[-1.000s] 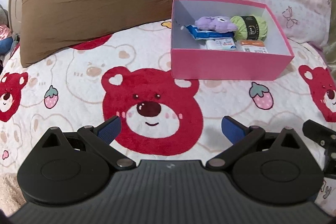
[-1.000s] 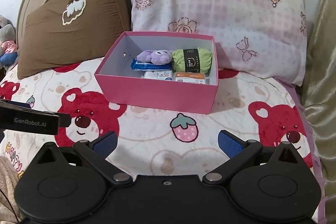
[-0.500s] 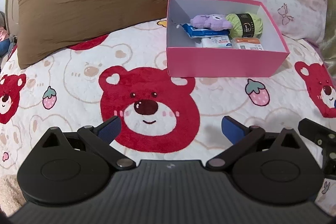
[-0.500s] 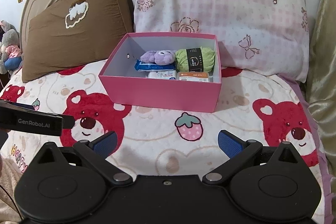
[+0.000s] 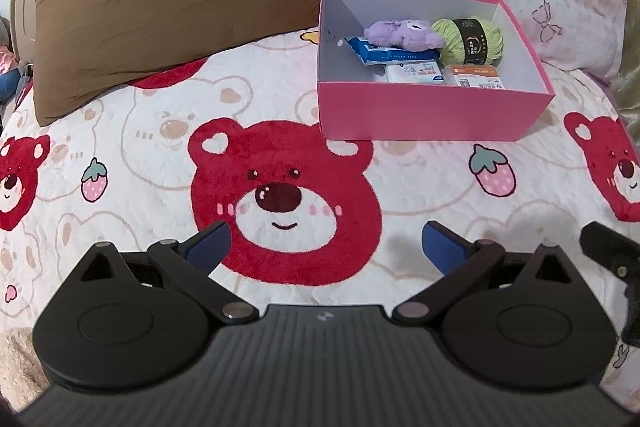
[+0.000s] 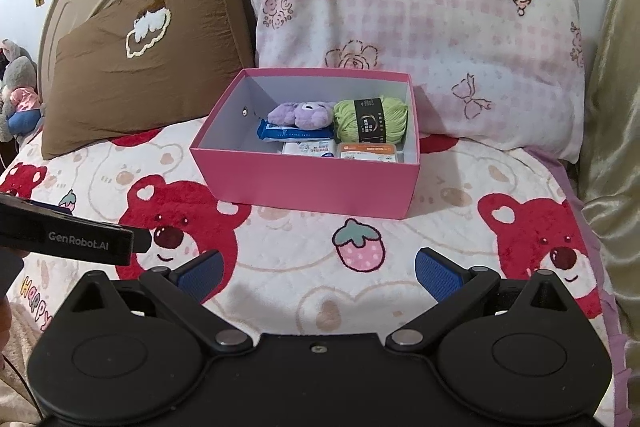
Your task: Organize objects
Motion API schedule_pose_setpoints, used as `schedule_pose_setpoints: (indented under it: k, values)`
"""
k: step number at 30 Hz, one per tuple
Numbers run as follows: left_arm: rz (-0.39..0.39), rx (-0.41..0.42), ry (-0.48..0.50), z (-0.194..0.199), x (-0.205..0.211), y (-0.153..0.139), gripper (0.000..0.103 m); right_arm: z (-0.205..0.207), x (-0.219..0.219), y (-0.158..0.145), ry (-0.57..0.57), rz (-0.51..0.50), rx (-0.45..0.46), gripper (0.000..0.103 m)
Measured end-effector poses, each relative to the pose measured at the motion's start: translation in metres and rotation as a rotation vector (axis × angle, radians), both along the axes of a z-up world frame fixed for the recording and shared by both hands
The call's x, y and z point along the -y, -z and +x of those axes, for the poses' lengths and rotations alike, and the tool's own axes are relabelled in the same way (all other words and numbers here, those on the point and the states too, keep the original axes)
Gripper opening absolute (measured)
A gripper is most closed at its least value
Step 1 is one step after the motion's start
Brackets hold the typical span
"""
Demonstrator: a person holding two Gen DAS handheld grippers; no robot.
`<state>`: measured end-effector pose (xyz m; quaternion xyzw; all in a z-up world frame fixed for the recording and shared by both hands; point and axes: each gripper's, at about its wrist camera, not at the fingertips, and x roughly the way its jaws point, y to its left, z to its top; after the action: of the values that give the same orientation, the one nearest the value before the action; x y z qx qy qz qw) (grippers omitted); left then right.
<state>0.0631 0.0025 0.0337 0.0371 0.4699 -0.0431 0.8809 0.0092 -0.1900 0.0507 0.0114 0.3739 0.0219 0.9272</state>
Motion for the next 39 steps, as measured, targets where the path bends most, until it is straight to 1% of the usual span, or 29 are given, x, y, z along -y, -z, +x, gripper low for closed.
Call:
schedule_pose_setpoints:
  k: [7, 11, 19, 33, 37, 39]
  values:
    - [0.008, -0.012, 0.001, 0.0, -0.001, 0.0, 0.103, -0.002, -0.001, -0.008, -0.012, 0.008, 0.005, 0.103]
    - [0.008, -0.011, 0.001, 0.001, -0.001, 0.0, 0.103, 0.0, -0.001, -0.006, 0.003, 0.01, -0.007, 0.103]
    - [0.02, -0.036, 0.004, 0.003, -0.003, 0.008, 0.103, 0.002, 0.004, -0.004, 0.015, 0.011, -0.019, 0.103]
    - [0.032, -0.038, 0.0, 0.003, -0.007, 0.005, 0.103, 0.003, 0.003, -0.001, 0.014, 0.01, -0.026, 0.103]
    - [0.008, -0.051, -0.004, 0.004, -0.012, 0.004, 0.103, 0.004, 0.001, 0.0, 0.012, 0.007, -0.03, 0.103]
    - [0.008, -0.05, -0.004, 0.004, -0.013, 0.004, 0.103, 0.004, 0.001, 0.0, 0.01, 0.005, -0.031, 0.103]
